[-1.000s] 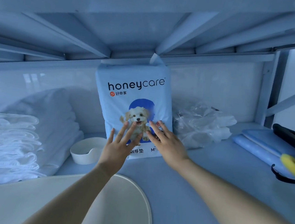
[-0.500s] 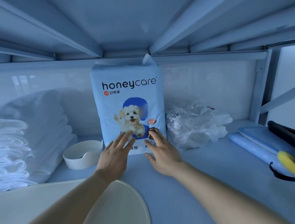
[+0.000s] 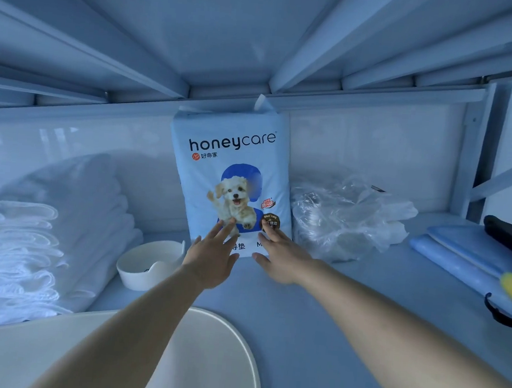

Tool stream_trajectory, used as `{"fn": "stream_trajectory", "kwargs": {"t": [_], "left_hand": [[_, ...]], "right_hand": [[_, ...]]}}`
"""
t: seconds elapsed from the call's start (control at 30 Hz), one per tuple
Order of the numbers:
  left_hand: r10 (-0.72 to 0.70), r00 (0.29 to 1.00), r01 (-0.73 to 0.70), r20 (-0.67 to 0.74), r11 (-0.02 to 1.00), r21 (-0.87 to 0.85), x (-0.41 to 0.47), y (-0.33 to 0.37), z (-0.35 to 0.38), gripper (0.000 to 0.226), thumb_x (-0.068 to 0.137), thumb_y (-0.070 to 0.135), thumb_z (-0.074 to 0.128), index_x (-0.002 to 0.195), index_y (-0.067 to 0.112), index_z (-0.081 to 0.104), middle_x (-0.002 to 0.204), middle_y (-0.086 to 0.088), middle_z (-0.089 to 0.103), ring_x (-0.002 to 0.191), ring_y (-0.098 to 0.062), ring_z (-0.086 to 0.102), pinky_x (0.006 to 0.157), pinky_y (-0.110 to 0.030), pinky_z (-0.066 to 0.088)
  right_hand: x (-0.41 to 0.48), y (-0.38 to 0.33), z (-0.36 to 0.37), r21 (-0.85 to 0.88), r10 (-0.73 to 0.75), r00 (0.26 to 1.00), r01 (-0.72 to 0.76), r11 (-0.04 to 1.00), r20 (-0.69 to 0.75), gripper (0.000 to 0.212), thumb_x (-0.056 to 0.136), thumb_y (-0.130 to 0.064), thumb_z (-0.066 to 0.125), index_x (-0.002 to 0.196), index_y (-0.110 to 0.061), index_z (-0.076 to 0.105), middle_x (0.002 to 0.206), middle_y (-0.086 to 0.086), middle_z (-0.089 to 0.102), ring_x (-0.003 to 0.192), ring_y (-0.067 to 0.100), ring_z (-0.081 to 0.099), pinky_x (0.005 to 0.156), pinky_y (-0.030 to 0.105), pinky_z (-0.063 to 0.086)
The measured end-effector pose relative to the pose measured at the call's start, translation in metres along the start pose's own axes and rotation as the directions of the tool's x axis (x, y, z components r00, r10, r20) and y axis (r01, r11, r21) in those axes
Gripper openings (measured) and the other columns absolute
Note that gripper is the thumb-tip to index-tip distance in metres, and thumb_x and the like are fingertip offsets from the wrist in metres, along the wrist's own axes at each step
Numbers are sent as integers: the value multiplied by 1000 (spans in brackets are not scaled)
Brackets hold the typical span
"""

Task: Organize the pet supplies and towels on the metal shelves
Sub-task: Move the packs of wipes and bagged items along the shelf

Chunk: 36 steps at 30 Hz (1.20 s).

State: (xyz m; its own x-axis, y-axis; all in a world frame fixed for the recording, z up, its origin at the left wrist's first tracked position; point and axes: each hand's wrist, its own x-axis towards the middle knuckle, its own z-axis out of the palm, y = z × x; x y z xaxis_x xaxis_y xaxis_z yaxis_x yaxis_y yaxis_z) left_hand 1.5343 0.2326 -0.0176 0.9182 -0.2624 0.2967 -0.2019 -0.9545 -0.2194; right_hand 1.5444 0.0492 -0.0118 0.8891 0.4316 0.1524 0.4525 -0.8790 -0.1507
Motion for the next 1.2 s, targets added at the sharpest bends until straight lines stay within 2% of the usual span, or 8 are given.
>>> {"fn": "stream_trajectory", "kwargs": {"t": [0.2, 0.43, 0.6, 0.67, 0.77, 0.97, 1.2], "left_hand": [[-16, 994, 6, 109, 996, 86, 3, -5, -6, 58, 98, 47, 25, 149, 22, 14, 157, 8, -14, 145, -13, -8, 113, -48, 21], [-94, 969, 65, 227, 989, 135, 19, 6, -10, 61, 97, 51, 18, 150, 22, 5, 155, 5, -23, 144, -17, -14, 113, -51, 20], [-93, 960, 59, 265, 990, 132, 24, 4, -15, 57, 98, 50, 18, 149, 25, 12, 154, 7, -23, 144, -15, -14, 113, -50, 21], [-77, 968, 57, 238, 994, 88, 21, 4, -17, 55, 98, 48, 21, 148, 25, 18, 156, 8, -17, 145, -14, -8, 113, -49, 21], [-84, 985, 84, 148, 996, 8, 9, 6, -20, 53, 98, 47, 28, 147, 28, 21, 158, 8, 2, 144, -15, 8, 113, -45, 24], [-111, 993, 111, 41, 994, -15, -39, 7, -20, 56, 96, 46, 35, 148, 28, 20, 156, 7, 16, 142, -15, 17, 115, -43, 18], [-186, 977, 170, -101, 974, -150, -93, -24, -41, 52, 90, 31, 51, 140, 26, 39, 145, 7, 39, 132, -16, 39, 105, -30, 32]], "right_hand": [[9, 3, -2, -37, -1, 999, 2, 999, 53, 69, 96, -41, 41, 149, -11, 9, 156, -7, -20, 145, 13, -3, 112, 41, 28], [26, 8, 3, -15, 5, 998, -4, 1000, 63, 71, 96, -39, 41, 148, -7, 7, 155, -5, -22, 145, 17, -2, 113, 42, 26], [32, 11, 2, -15, -3, 995, 4, 1000, 96, 73, 96, -39, 41, 149, -6, 2, 154, -5, -26, 145, 18, -2, 115, 41, 22], [26, 10, -3, 9, -4, 995, 3, 1000, 102, 72, 96, -38, 41, 149, -6, 3, 155, -4, -23, 145, 19, 0, 116, 39, 21], [10, 3, -11, 74, -47, 997, 43, 996, 61, 66, 97, -36, 41, 148, -6, 11, 158, -1, -10, 145, 19, 9, 115, 36, 21], [-24, -16, -3, 163, -148, 989, 143, 976, 20, 61, 96, -35, 42, 149, -14, 18, 158, -5, 7, 143, 15, 18, 114, 36, 24], [-38, -40, 6, 235, -215, 975, 222, 946, -56, 55, 94, -31, 48, 144, -15, 32, 151, -1, 30, 137, 16, 31, 110, 33, 31]]}}
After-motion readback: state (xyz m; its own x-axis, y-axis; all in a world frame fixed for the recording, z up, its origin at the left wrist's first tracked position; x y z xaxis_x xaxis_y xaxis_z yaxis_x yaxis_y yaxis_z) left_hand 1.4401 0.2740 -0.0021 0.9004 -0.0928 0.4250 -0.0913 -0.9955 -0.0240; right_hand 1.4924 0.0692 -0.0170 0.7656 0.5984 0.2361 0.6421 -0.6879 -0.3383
